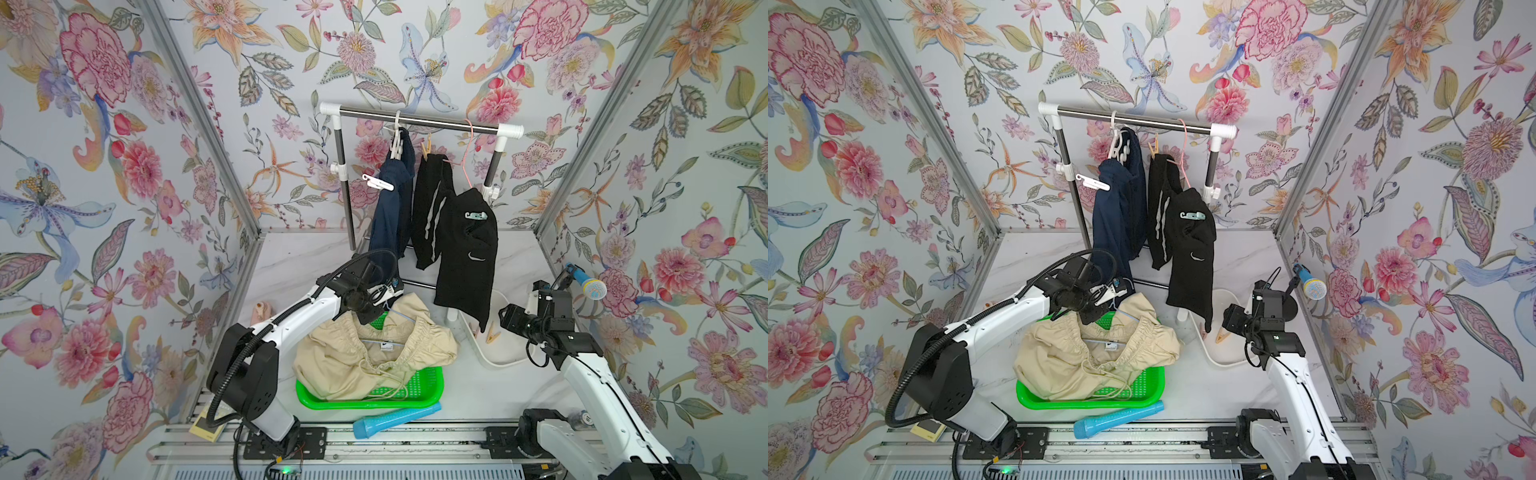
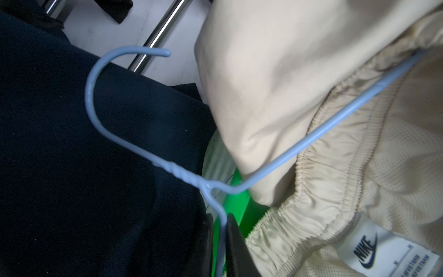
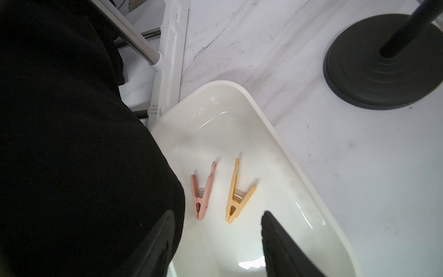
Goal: Remove the clothespins securing shorts to the hanger
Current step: Pick up the hanger from the basket.
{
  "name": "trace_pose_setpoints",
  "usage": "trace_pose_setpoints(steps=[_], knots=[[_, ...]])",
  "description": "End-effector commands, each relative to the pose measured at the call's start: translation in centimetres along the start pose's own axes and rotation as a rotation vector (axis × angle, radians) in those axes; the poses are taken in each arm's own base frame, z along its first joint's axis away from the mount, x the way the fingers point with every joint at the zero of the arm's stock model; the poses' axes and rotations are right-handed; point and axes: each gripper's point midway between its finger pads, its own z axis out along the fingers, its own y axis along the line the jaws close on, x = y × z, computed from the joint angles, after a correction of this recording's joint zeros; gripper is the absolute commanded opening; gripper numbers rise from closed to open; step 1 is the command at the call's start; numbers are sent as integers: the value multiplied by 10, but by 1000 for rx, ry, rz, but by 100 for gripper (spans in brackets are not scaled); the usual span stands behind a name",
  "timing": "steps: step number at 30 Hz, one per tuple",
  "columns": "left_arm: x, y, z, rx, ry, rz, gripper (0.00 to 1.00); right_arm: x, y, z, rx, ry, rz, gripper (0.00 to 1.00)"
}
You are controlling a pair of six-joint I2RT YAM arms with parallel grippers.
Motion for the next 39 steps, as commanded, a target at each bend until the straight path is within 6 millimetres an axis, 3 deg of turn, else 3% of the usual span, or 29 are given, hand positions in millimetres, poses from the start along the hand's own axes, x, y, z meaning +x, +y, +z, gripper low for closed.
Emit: trace_pose_setpoints(steps=[1,7,11,25,31,39], knots=[[-22,3,-32,-31,-74,29,9,1,0,-6,-6,-5,-6,60],[-29,-2,-67,-75,-139,32,1,-1,7,-14,-28,-19,-18,61],[-29,-10,-92,-116,-207,28,0,-3,17,-27,-41,-48,-59,66],[-40,-18,-200,-352,-568,-62,0,-36,79,-135,-147,-276,-195,64],[-42,-17,-243,-444,-700,-106,0,-40,133,-165,-249,-298,-323,63],[-41,-22,-263,-438,-759,-176,0,-34,230,-197,-293,-373,-582,64]])
